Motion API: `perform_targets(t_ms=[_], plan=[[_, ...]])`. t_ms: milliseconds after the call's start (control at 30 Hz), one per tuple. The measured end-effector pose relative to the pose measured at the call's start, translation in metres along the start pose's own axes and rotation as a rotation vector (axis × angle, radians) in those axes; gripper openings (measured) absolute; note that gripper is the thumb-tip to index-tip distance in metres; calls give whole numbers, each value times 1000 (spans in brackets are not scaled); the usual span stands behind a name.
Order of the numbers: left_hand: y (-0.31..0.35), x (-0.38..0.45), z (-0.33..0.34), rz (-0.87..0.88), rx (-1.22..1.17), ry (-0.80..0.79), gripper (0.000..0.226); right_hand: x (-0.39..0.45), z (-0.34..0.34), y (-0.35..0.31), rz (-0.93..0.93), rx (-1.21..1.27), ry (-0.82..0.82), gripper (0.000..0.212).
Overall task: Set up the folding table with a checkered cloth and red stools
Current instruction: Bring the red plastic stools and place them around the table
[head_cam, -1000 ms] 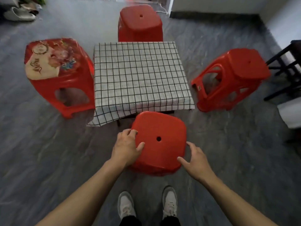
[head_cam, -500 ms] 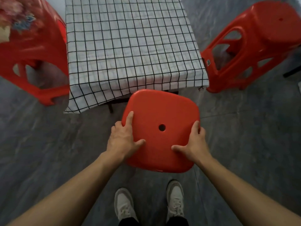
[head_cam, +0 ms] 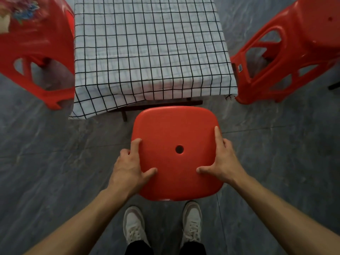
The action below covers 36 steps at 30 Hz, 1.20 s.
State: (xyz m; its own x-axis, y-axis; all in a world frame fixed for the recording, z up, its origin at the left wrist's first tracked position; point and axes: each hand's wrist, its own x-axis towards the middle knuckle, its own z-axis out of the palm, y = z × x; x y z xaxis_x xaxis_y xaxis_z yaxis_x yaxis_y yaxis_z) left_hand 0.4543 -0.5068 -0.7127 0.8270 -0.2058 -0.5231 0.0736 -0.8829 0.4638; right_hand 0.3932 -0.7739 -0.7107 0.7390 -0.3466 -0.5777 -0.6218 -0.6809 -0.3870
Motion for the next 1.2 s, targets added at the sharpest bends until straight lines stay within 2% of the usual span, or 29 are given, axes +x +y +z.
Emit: perform_targets(t_ms=[100, 267, 400, 833, 1067, 1200], plan=[[7, 18, -5, 4, -47, 65, 107, 6, -1, 0, 59, 58, 19, 147], [17, 28, -2, -88, 7, 14, 120, 9, 7, -1, 77, 72, 21, 148], [14, 18, 1, -109, 18, 21, 121, 4, 10, 3, 49, 66, 33, 148], [2, -53, 44, -162, -5, 100, 121, -37, 21, 30, -19, -13, 10, 146], [-12, -89, 67, -108, -11, 102, 120, -81, 42, 58, -23, -20, 56, 144], [-26, -118, 81, -130, -3, 69, 121, -105, 58, 74, -27, -20, 28, 144]])
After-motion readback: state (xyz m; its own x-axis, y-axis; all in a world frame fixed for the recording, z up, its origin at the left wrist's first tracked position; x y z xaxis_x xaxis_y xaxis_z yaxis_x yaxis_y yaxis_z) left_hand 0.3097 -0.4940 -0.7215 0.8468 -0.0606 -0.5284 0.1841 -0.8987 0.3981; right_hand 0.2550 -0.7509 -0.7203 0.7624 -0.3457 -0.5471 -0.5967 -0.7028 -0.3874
